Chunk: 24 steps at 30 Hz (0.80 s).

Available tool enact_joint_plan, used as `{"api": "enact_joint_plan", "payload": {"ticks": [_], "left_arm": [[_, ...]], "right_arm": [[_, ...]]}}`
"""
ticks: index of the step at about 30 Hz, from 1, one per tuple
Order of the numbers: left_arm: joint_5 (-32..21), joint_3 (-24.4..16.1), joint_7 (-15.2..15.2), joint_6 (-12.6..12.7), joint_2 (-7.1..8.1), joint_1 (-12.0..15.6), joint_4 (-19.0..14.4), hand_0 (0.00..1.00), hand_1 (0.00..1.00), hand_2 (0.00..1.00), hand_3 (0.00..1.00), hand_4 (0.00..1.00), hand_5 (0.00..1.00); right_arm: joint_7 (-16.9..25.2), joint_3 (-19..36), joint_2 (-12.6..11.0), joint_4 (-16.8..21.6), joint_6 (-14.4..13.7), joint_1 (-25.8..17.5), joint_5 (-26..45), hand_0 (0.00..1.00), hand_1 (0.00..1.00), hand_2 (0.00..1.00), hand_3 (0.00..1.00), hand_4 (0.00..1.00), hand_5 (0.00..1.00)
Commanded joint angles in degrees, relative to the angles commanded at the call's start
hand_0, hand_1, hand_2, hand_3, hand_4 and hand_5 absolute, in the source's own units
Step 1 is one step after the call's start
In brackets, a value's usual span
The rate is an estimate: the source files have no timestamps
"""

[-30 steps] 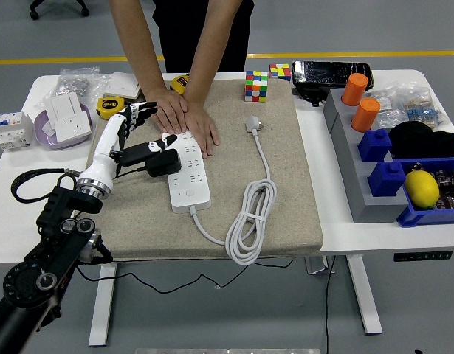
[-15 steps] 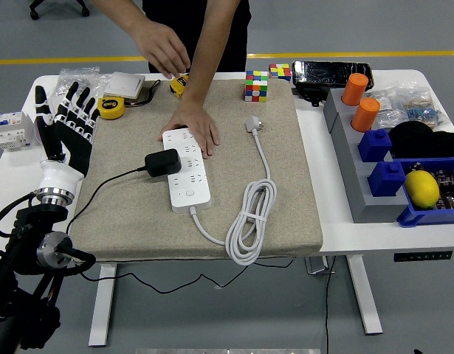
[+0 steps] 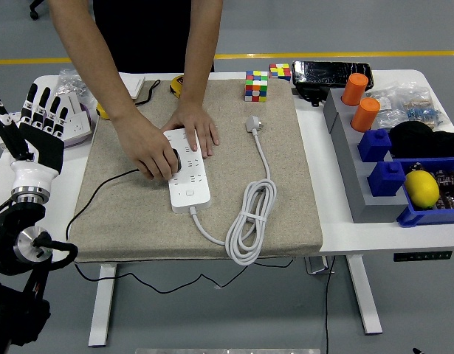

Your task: Pick up the plug,place it near the board,insert it into the board,press the button

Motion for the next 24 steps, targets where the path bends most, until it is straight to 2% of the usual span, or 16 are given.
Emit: {"api": "enact_joint_plan", "payload": {"ticks": [24], "left_arm": [[1.31,-0.64,0.71,0.44,0.45,1.05,0.44,0.998,0.998,0.977,0.99,0.998,0.998]], "right_arm": [[-0.11,-0.05,-0.28,0.0,0.2,-0.47,-0.68,0.83,0.761,0.755,0.786,0.998,0.839]]}}
